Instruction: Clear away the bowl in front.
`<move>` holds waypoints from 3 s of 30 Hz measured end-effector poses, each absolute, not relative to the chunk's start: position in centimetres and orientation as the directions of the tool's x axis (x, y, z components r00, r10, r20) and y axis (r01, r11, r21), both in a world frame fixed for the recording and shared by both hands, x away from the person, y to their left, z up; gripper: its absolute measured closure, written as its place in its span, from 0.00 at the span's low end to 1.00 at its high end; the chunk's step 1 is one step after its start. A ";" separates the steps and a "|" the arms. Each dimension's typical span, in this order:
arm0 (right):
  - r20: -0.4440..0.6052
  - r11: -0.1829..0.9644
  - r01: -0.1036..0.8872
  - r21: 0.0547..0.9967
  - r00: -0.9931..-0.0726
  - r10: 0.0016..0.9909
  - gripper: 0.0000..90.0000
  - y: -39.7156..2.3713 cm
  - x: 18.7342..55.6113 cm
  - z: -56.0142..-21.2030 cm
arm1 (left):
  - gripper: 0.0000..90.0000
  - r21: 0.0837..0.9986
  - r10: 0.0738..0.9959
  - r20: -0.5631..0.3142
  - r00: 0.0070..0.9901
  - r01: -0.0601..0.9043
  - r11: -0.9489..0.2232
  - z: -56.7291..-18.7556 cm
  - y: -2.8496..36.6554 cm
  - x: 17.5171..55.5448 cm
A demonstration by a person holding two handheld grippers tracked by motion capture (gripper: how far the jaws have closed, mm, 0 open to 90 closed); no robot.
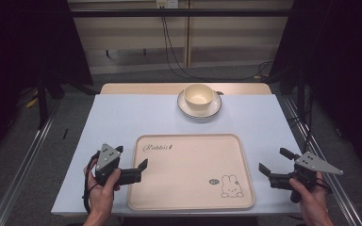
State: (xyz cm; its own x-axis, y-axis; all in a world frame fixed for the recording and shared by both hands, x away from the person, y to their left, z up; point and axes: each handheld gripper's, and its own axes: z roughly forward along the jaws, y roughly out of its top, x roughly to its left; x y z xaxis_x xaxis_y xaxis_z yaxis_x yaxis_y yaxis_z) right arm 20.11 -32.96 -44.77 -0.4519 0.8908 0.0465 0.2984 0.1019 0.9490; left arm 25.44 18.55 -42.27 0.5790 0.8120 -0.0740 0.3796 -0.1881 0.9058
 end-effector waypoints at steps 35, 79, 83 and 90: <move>0.050 0.096 0.285 0.954 -0.465 0.884 0.01 -32.9 20.2 -44.7 | 0.03 0.899 0.694 -0.079 0.715 0.353 -0.261 -39.8 11.3 30.7; 0.049 0.096 0.279 0.956 -0.471 0.881 0.01 -32.9 20.2 -44.7 | 0.08 0.870 0.733 -0.058 0.677 0.394 -0.296 -39.8 3.9 42.0; 0.051 0.095 0.280 0.955 -0.472 0.880 0.01 -32.9 20.2 -44.7 | 0.08 0.865 0.737 -0.032 0.675 0.388 -0.319 -39.6 3.6 42.9; 0.052 0.095 0.279 0.956 -0.476 0.878 0.01 -32.9 20.1 -44.7 | 0.08 0.854 0.770 -0.055 0.636 0.430 -0.294 -39.6 3.3 45.3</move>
State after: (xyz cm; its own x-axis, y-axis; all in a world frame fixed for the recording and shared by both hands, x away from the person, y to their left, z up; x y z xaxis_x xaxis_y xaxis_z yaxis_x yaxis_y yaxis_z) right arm 20.15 -32.86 -44.66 -0.4762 0.8778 0.0521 0.2789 0.0945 0.9557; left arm 45.33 3.30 -39.57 0.6356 0.7700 -0.0549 0.4301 -0.2942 0.8535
